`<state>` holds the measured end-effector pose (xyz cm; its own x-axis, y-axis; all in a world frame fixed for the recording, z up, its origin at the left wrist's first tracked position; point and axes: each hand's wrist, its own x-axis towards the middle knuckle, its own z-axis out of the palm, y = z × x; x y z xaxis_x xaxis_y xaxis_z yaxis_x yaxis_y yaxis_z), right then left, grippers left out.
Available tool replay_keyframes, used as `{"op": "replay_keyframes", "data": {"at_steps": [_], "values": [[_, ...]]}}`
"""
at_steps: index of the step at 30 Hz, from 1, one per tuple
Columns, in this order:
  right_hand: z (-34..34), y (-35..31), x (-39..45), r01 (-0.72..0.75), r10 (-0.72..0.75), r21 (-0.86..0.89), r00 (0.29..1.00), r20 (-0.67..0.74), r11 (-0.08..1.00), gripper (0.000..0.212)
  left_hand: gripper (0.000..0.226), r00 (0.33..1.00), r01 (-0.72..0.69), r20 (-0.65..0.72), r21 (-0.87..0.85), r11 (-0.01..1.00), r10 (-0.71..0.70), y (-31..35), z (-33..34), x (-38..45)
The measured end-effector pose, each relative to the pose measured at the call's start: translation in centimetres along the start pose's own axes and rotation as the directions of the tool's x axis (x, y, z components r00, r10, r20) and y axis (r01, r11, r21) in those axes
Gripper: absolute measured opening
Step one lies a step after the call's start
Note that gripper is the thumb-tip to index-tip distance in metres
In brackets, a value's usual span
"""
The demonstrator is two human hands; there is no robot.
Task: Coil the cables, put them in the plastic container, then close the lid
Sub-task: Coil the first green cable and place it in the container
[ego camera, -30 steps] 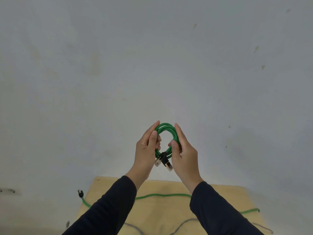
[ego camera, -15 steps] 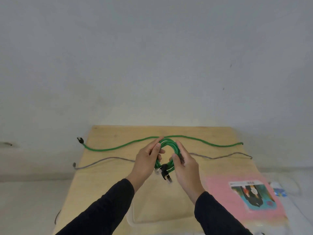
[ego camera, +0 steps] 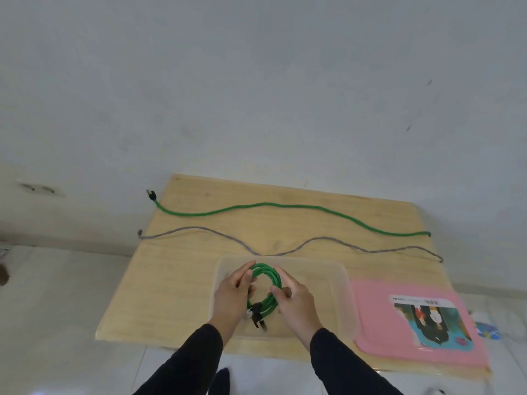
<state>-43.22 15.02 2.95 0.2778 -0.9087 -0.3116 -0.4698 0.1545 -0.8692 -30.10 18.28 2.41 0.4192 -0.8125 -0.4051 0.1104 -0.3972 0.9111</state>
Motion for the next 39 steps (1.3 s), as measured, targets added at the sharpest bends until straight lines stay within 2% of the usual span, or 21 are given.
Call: {"op": "replay_keyframes", "data": {"at_steps": [4, 7, 10, 14, 17, 21, 24, 26, 29, 31, 34, 35, 39], "values": [[0.6, 0.9, 1.5, -0.052, 0.052, 0.011, 0.999, 0.011, 0.999, 0.042, 0.027, 0.999, 0.027, -0.038, 0.04, 0.999, -0.026, -0.4, 0.3, 0.9], [0.7, 1.3, 2.1, -0.075, 0.075, 0.004, 0.997, 0.033, 0.997, 0.042, 0.027, 0.997, 0.048, -0.065, 0.204, 0.978, -0.036, -0.8, 0.3, 1.8], [0.5, 1.3, 2.3, -0.07, 0.071, -0.021, 0.996, 0.049, 0.997, 0.041, 0.027, 0.994, 0.043, -0.107, 0.292, 0.956, -0.012, -1.0, 0.6, 2.3], [0.5, 1.2, 2.3, 0.028, -0.021, -0.142, 0.999, 0.05, 0.989, 0.044, 0.028, 0.988, 0.005, -0.142, 0.428, 0.904, 0.062, -0.8, 0.8, 2.6], [0.8, 1.2, 2.4, 0.111, -0.106, -0.338, 0.994, 0.035, 0.934, 0.046, 0.03, 0.989, -0.047, -0.095, 0.534, 0.844, 0.115, -0.6, 0.8, 2.6], [0.8, 1.4, 1.8, 0.266, -0.273, -0.564, 0.959, 0.075, 0.781, 0.047, 0.035, 0.976, -0.171, 0.017, 0.676, 0.717, 0.216, -0.4, 0.6, 1.8], [1.0, 1.2, 1.3, 0.368, -0.436, -0.669, 0.897, 0.074, 0.645, 0.039, 0.036, 0.939, -0.301, 0.149, 0.791, 0.532, 0.31, -0.5, 0.6, 1.0], [0.9, 1.0, 1.0, 0.413, -0.514, -0.69, 0.855, 0.07, 0.594, 0.037, 0.037, 0.921, -0.332, 0.181, 0.829, 0.45, 0.346, -0.9, 0.3, 0.6], [0.5, 0.5, 0.5, 0.469, -0.569, -0.697, 0.816, 0.105, 0.543, 0.037, 0.037, 0.866, -0.408, 0.292, 0.882, 0.236, 0.406, -1.4, -0.1, 0.0], [0.4, 0.2, 0.1, 0.48, -0.598, -0.723, 0.793, 0.116, 0.496, 0.036, 0.035, 0.814, -0.444, 0.32, 0.881, 0.165, 0.485, -1.4, -0.5, -0.2], [0.4, -1.0, -0.4, 0.502, -0.634, -0.73, 0.764, 0.123, 0.463, 0.041, 0.02, 0.712, -0.491, 0.312, 0.862, 0.129, 0.629, -0.6, -1.8, -0.6], [0.5, -1.7, -0.3, 0.519, -0.651, -0.727, 0.748, 0.131, 0.45, 0.042, 0.022, 0.695, -0.486, 0.289, 0.864, 0.134, 0.658, -0.2, -2.4, -0.5], [1.5, -5.1, 1.4, 0.598, -0.719, -0.696, 0.674, 0.171, 0.396, 0.039, 0.032, 0.693, -0.428, 0.133, 0.867, 0.255, 0.709, 2.4, -6.0, 1.3]]}}
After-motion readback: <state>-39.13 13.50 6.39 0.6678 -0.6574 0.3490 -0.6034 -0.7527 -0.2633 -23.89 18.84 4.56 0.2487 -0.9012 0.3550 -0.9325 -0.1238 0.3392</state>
